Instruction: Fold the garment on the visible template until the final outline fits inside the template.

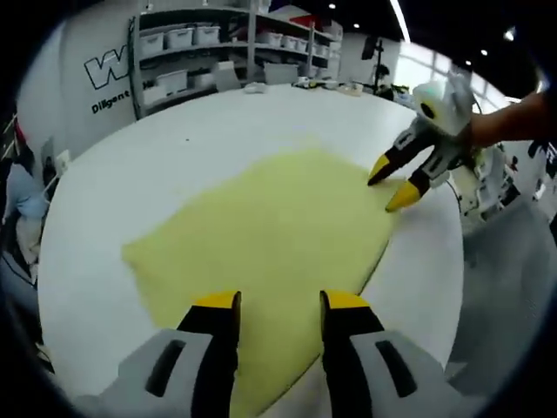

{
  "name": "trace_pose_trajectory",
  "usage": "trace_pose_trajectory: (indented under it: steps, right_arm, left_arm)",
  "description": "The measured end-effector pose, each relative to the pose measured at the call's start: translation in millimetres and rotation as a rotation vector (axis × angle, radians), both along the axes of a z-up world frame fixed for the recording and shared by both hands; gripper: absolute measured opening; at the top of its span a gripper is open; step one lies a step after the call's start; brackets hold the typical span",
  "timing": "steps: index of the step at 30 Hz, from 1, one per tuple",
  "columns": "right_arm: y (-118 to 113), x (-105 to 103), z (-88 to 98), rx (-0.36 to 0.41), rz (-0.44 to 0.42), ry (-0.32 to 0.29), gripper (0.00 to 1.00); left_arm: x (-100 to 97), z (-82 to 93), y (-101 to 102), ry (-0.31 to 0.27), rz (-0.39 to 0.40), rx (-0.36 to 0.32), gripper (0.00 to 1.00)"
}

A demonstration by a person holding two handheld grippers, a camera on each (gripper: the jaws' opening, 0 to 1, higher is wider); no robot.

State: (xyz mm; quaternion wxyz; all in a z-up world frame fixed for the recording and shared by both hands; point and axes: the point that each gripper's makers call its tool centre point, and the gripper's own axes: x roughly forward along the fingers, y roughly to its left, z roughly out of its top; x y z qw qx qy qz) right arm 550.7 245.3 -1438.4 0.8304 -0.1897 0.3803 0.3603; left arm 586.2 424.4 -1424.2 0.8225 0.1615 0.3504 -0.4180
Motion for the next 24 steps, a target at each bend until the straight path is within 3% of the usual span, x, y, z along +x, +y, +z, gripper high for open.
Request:
trace_pose_trajectory:
  steps: [6, 8, 14, 18, 20, 22, 23, 24]
  right_arm:
    - [-18.8, -7.6, -5.0, 0.047, -0.081, 0.001, 0.17]
    - [-23.2, -10.0, -4.1, 0.045, -0.082, -0.008, 0.16]
    - [-30.5, -8.8, 1.6, 0.041, -0.098, -0.035, 0.16]
    - [-37.8, 8.6, 8.7, 0.041, -0.144, -0.08, 0.29]
    - [-34.0, 12.4, 6.0, 0.112, -0.181, -0.047, 0.3]
    - [-36.5, 7.9, -6.1, 0.107, -0.178, -0.007, 0.28]
    - [-37.2, 6.1, -9.0, 0.114, -0.178, -0.009, 0.28]
    - [-35.5, 6.7, -7.9, 0.184, -0.22, -0.019, 0.28]
  left_arm:
    - [-15.1, -18.3, 16.0, 0.02, 0.009, 0.028, 0.33]
    - [-14.7, -16.5, 19.8, 0.015, 0.039, -0.011, 0.35]
    - [-16.4, -15.5, 27.9, -0.005, 0.033, 0.007, 0.37]
    - [-10.7, -11.3, 29.0, -0.026, 0.034, 0.006, 0.36]
    - [-1.6, -11.3, 30.4, -0.034, 0.057, -0.001, 0.37]
    - [2.9, -10.8, 30.7, -0.019, 0.1, -0.028, 0.36]
    - [0.6, -15.2, 33.1, 0.02, 0.129, -0.032, 0.35]
    - [-0.6, -16.7, 33.7, 0.03, 0.13, -0.031, 0.35]
